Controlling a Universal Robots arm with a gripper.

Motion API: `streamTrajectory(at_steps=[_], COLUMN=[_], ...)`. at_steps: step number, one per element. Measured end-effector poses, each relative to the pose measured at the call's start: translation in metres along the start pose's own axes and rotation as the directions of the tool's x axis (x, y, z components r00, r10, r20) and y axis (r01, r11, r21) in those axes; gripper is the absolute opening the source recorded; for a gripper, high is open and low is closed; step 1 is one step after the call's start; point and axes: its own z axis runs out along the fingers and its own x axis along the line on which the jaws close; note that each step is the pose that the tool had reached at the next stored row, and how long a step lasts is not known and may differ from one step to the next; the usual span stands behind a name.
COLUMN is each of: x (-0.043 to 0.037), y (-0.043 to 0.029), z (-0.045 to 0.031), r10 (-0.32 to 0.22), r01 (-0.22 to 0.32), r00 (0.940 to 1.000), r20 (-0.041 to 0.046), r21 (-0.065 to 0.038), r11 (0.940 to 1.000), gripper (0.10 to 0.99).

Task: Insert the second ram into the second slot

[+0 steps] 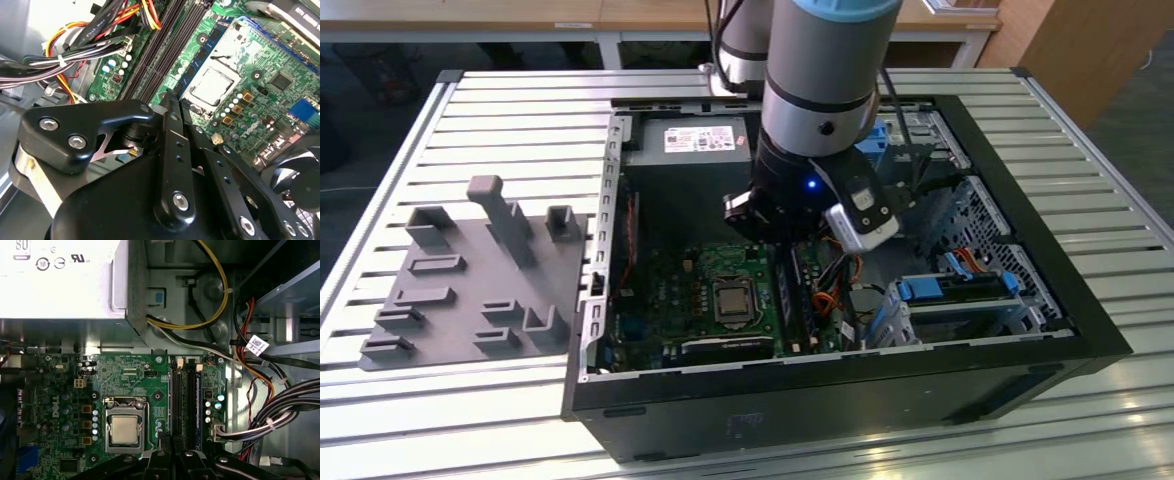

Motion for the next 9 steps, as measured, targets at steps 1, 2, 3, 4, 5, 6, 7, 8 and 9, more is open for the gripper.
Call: streamTrajectory(at_steps=[1,2,3,4,5,6,7,8,9], x=[-0.0002,-0.0002,-0.0002,-0.0002,-0.0004,-0.0004,-0.0004,-0.0004,-0.0004], y=[-0.0001,-0.0001,-0.0002,-0.0002,-0.0003,-0.0003,-0.0003,-0.0004,-0.0004], z=[0.0016,0.0035,0.0053,0.0071,0.0088,0.0098,0.0103,0.0103,0.0103], r10=[0.0,0.0,0.0,0.0,0.0,0.0,0.0,0.0,0.0], r01=[0.0,0.0,0.0,0.0,0.0,0.0,0.0,0.0,0.0], r00=[1.0,1.0,1.0,1.0,1.0,1.0,1.0,1.0,1.0], r20=[0.0,0.0001,0.0001,0.0001,0.0001,0.0,0.0001,-0.0001,-0.0001], r21=[0.0,0.0,0.0,0.0,0.0,0.0,0.0,0.0,0.0], r11=[1.0,1.0,1.0,1.0,1.0,1.0,1.0,1.0,1.0], gripper=[0.133,0.133,0.133,0.133,0.133,0.133,0.133,0.133,0.133])
